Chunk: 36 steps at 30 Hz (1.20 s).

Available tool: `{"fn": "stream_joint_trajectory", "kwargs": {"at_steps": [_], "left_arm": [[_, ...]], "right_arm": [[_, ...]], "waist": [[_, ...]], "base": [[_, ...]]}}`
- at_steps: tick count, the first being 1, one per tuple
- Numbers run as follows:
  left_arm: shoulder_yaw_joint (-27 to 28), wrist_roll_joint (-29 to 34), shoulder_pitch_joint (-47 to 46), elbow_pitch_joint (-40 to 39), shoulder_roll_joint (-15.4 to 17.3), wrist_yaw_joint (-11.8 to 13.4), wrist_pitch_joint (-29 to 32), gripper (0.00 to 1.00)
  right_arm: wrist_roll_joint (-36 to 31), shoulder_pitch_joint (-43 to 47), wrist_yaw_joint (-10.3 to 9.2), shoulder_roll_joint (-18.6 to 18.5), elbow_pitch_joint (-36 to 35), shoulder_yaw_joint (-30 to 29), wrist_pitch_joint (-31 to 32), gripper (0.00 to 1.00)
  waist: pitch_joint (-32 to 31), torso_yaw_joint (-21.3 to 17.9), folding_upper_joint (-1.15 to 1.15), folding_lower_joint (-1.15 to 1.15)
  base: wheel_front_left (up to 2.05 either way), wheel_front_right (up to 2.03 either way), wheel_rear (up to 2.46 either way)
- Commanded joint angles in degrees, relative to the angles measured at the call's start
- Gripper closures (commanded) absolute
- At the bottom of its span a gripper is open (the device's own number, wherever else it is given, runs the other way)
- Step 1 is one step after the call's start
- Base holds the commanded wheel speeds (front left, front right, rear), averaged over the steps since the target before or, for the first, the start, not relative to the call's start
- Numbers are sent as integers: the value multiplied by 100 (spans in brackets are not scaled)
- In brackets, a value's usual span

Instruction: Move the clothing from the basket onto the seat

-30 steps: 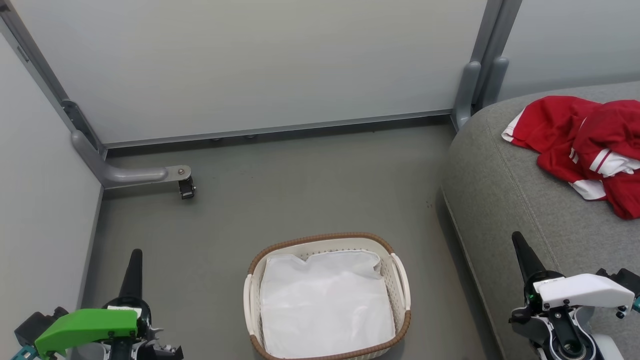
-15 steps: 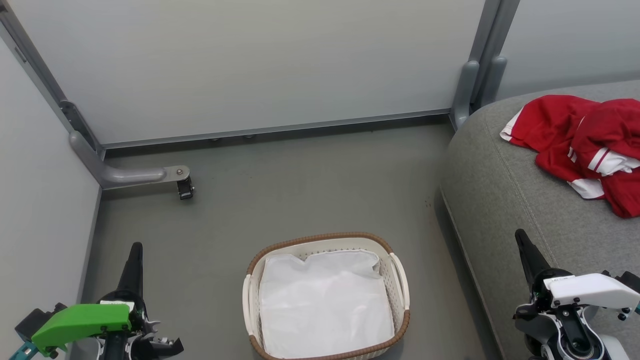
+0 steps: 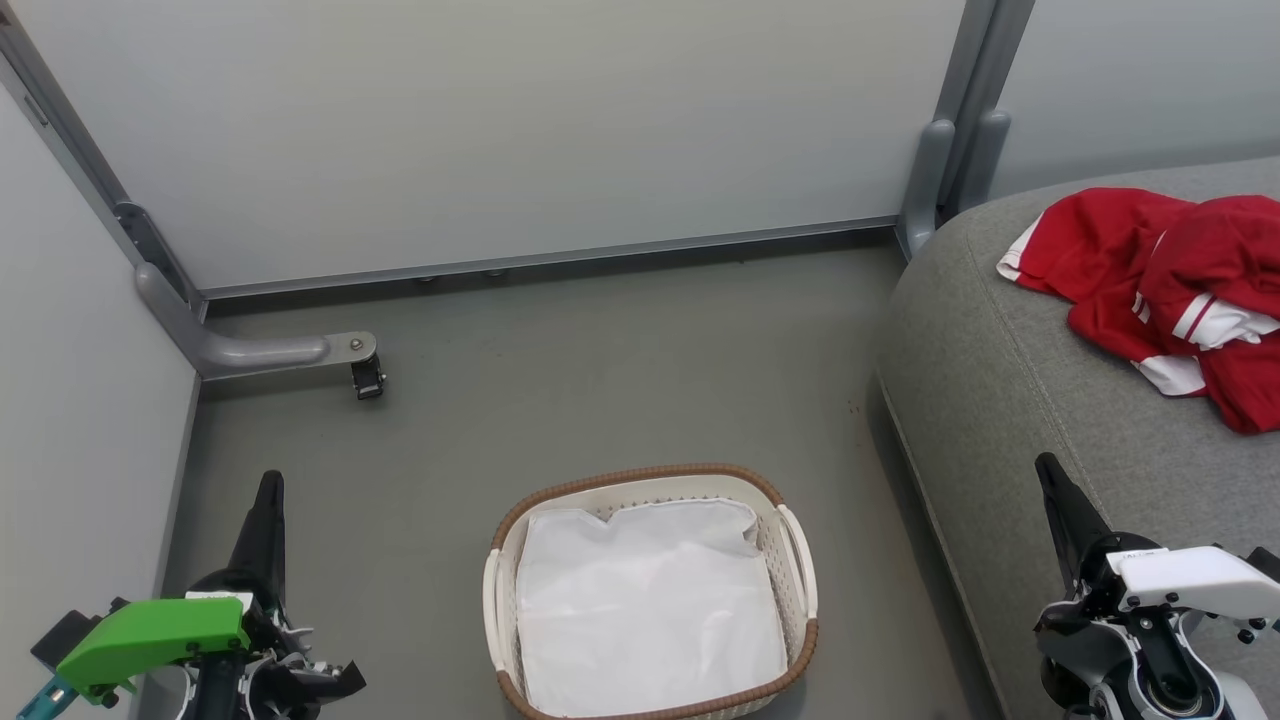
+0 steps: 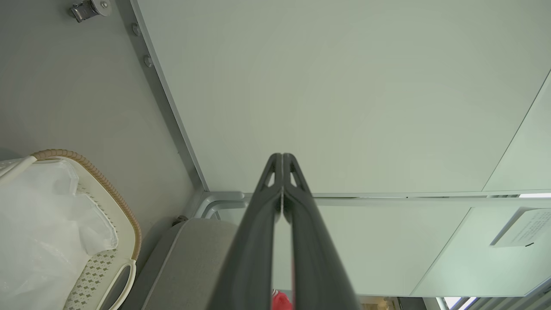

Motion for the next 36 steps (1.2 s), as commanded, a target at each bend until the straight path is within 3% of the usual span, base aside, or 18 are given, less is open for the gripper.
{"fn": "stream_joint_trajectory", "kwargs": {"at_steps": [1, 36], "left_arm": [[19, -130, -134, 6, 29, -32, 28, 100], [22, -159, -115, 7, 28, -30, 50, 100]], "right_arm": [[112, 18, 0, -37, -31, -31, 43, 100], [159, 20, 0, -37, -34, -36, 50, 100]], "waist": [[0, -3, 0, 0], [1, -6, 0, 0]], "base": [[0, 0, 0], [0, 0, 0]]}}
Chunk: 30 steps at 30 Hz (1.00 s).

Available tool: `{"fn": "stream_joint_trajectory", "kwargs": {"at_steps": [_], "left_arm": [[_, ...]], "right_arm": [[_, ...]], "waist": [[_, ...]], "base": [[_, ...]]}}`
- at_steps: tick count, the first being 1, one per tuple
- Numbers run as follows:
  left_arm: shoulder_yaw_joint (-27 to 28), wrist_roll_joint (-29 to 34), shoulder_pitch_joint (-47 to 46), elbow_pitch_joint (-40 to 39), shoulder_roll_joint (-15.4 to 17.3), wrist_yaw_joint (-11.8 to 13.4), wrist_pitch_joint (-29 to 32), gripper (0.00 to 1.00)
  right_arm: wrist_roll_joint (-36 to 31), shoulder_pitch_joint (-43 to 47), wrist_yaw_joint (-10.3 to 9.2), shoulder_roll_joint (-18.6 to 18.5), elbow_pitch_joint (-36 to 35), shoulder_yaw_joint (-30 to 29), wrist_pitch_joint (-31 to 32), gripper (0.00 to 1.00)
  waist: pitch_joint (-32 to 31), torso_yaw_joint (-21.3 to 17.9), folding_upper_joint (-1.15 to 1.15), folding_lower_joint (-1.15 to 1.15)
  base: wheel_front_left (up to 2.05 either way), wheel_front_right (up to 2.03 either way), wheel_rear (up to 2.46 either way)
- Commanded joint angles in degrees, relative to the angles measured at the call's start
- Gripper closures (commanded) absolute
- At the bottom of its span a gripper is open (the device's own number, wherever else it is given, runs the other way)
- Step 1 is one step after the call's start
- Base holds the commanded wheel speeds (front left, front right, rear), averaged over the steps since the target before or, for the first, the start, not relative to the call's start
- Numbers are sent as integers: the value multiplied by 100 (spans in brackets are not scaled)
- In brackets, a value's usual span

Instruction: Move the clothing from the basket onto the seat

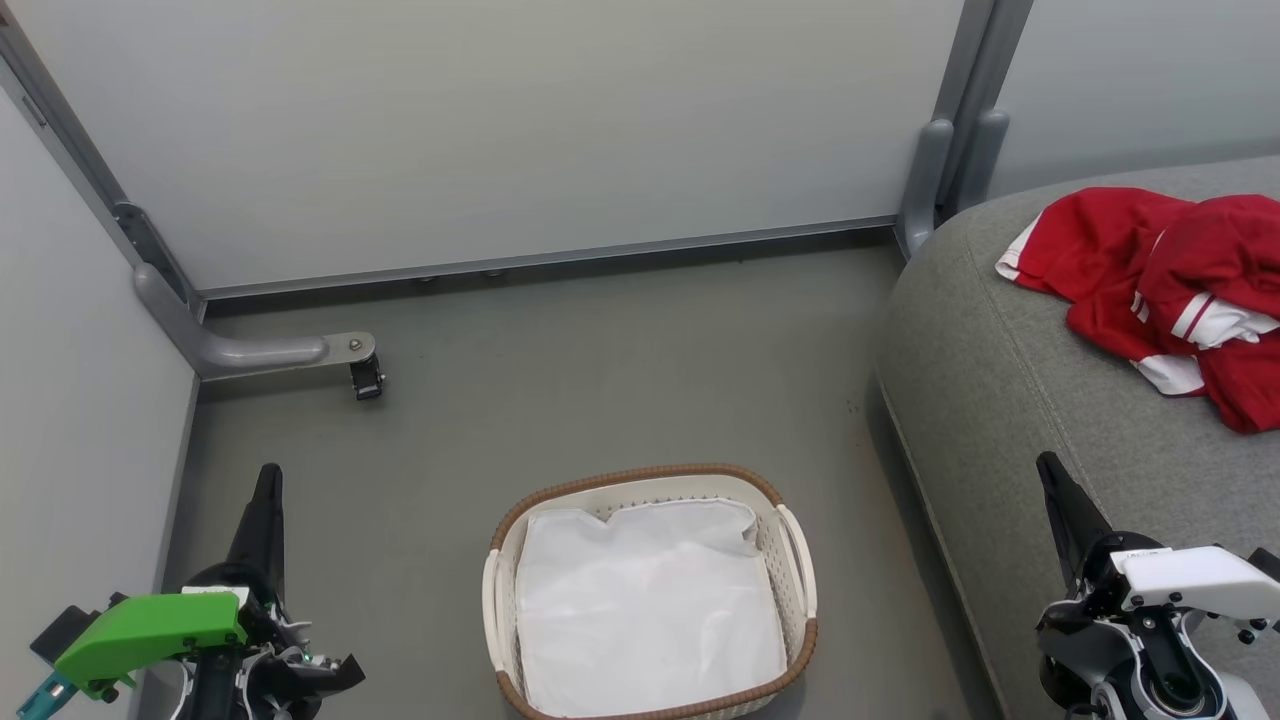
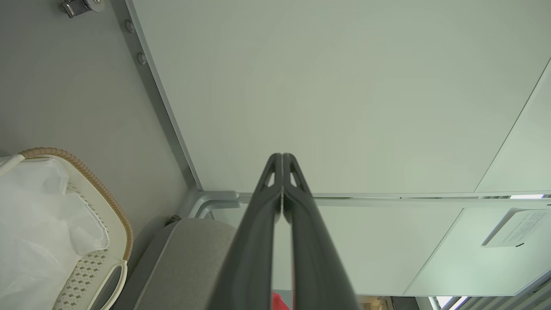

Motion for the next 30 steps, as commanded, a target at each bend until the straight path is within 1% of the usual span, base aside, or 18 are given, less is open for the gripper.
{"fn": "stream_joint_trajectory", "kwargs": {"at_steps": [1, 30], "left_arm": [[13, -16, -60, 4, 27, -23, 24, 100], [12, -17, -60, 2, 27, -23, 23, 100]], "right_arm": [[22, 20, 0, -36, -22, -13, 6, 100], [22, 21, 0, -36, -22, -12, 5, 100]], "waist": [[0, 0, 0, 0], [0, 0, 0, 0]], "base": [[0, 0, 0], [0, 0, 0]]}}
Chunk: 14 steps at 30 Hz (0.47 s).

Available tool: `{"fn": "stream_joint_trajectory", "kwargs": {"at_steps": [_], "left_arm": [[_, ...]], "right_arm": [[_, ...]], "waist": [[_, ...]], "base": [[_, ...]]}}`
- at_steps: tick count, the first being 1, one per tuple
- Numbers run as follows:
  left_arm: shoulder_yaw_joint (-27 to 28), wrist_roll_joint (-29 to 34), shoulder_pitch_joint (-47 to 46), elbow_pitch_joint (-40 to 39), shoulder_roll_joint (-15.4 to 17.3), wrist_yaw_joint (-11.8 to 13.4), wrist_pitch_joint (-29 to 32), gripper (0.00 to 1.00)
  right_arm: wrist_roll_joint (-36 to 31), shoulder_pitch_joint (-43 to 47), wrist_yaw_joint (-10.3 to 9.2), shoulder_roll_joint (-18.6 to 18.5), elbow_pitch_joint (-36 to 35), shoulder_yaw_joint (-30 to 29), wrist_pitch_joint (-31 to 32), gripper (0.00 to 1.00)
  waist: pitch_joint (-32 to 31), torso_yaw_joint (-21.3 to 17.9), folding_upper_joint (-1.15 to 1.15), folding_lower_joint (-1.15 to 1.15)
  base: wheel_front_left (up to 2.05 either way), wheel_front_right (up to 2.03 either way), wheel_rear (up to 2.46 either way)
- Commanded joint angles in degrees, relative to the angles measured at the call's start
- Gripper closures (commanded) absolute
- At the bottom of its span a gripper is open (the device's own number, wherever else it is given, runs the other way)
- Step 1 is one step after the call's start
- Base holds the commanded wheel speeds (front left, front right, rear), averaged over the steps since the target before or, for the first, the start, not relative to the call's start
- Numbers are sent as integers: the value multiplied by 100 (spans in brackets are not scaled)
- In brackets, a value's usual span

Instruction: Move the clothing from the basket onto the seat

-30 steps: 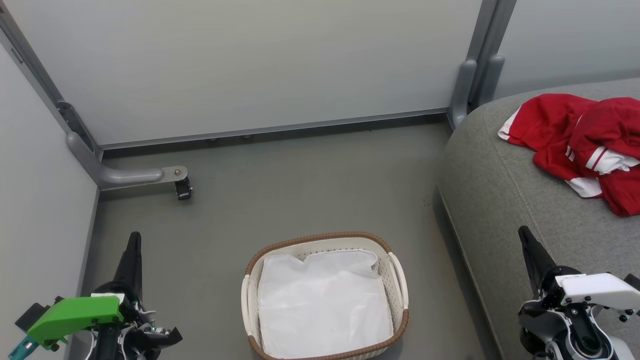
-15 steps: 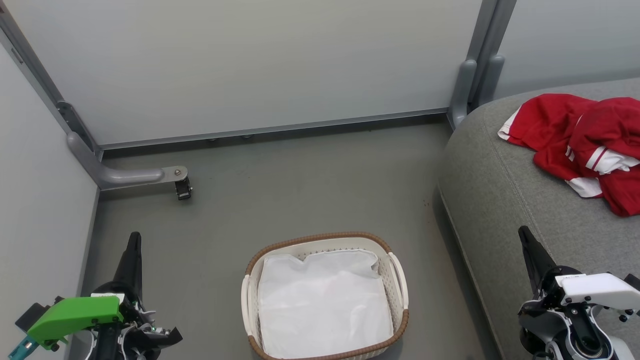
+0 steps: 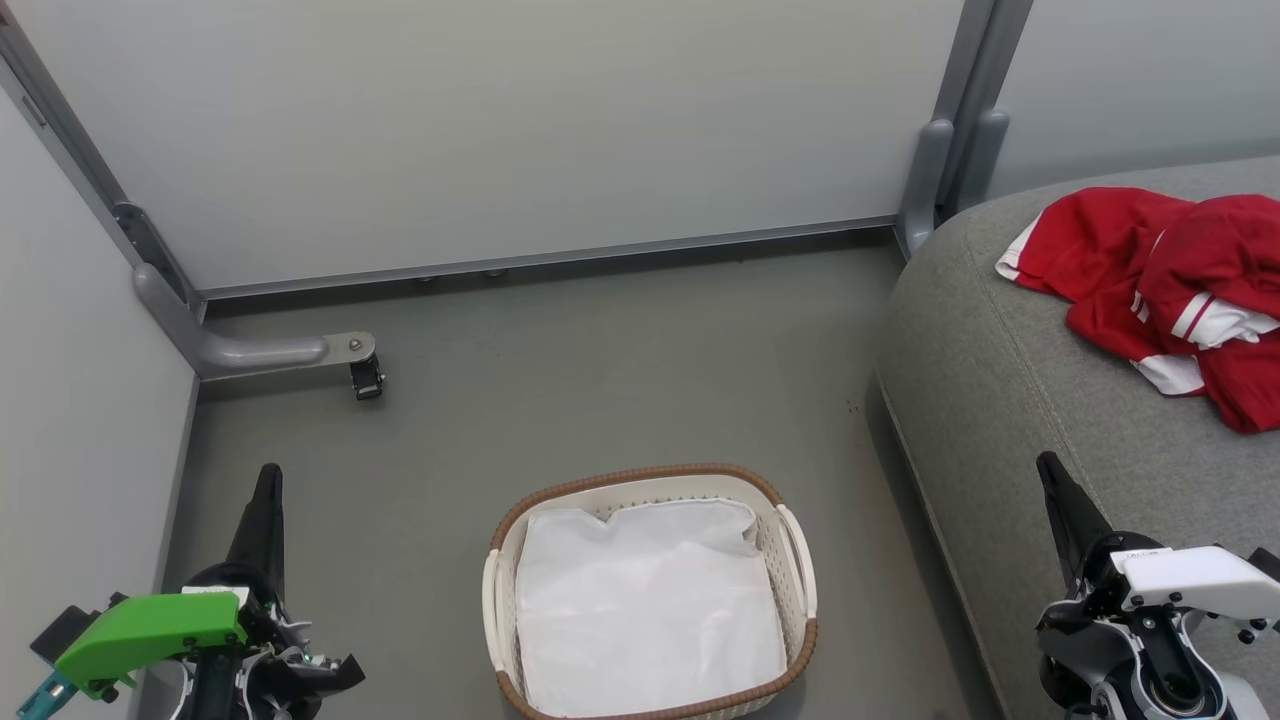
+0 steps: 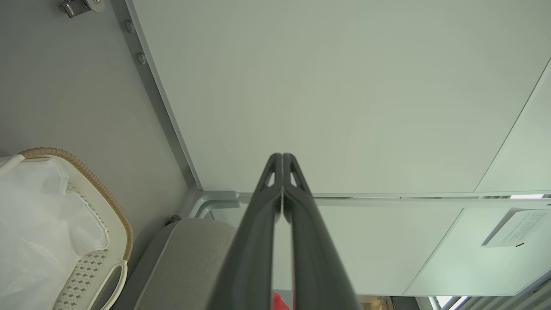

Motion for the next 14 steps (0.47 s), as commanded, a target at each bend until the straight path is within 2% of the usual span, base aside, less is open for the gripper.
{"fn": "stream_joint_trajectory", "kwargs": {"at_steps": [1, 14], "left_arm": [[12, -17, -60, 1, 27, -21, 23, 100], [11, -17, -60, 1, 27, -22, 23, 100]], "right_arm": [[22, 21, 0, -36, -22, -12, 5, 100], [22, 21, 0, -36, -22, -12, 5, 100]], "waist": [[0, 0, 0, 0], [0, 0, 0, 0]], "base": [[0, 0, 0], [0, 0, 0]]}}
